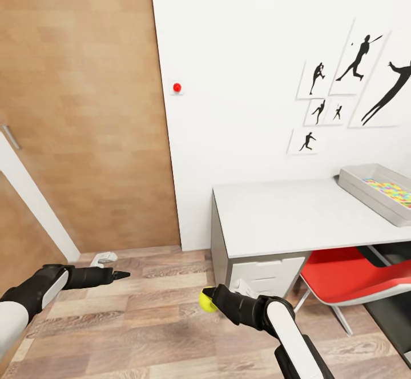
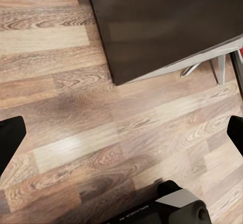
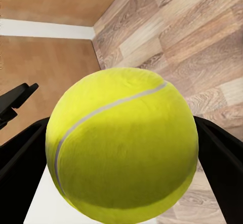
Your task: Put all the toys in the child's room - the three board games (two on the bed and one on the table), the two jigsaw puzzles on the table, and the tennis ball on the table - inside the toy box on the table in the child's room.
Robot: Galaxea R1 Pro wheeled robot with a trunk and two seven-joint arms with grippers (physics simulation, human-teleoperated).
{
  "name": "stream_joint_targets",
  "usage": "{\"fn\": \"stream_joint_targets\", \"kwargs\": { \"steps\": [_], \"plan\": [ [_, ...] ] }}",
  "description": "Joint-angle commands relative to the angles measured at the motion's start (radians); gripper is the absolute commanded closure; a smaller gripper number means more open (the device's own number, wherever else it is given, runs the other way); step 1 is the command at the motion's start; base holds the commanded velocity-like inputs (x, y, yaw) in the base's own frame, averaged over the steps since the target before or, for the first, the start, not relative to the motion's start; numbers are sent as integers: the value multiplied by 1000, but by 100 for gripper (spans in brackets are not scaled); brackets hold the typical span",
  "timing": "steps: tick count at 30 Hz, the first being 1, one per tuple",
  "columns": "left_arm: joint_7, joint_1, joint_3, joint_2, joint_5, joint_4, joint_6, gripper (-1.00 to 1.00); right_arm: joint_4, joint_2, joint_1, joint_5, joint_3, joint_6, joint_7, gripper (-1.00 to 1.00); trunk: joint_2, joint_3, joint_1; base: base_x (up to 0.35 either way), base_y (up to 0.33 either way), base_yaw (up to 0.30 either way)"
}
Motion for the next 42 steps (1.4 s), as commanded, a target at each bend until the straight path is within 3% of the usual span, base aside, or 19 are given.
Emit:
{"fn": "stream_joint_targets", "kwargs": {
  "steps": [1, 10, 31, 32, 36, 42],
  "plan": [
    [1, -1, -5, 1, 9, -1, 8, -100, -1, 0, -1, -10, 0, 1, -10, 100, -2, 0, 1, 0, 0, 0],
    [1, -1, -5, 1, 9, -1, 8, -100, -2, 2, -1, -10, -1, 2, -10, 100, -2, 8, 1, -11, 0, -30],
    [1, -1, -8, 0, 9, -1, 8, -100, 1, 2, -1, -8, -2, -5, -10, 100, -2, 8, 1, -204, 0, -224],
    [1, -1, -8, 0, 9, -1, 8, -100, 16, -3, -1, 8, 0, -52, -10, 100, -2, 8, 1, -65, 0, -8],
    [1, -1, -8, 0, 9, -1, 8, -100, 43, -2, -1, 50, 0, -82, -10, 100, -2, 8, 1, -24, 0, -3],
    [1, -1, -8, 0, 9, -1, 8, -100, 50, -1, -1, 56, -2, -87, -9, 100, -2, 8, 1, -3, 0, 0]
  ]
}}
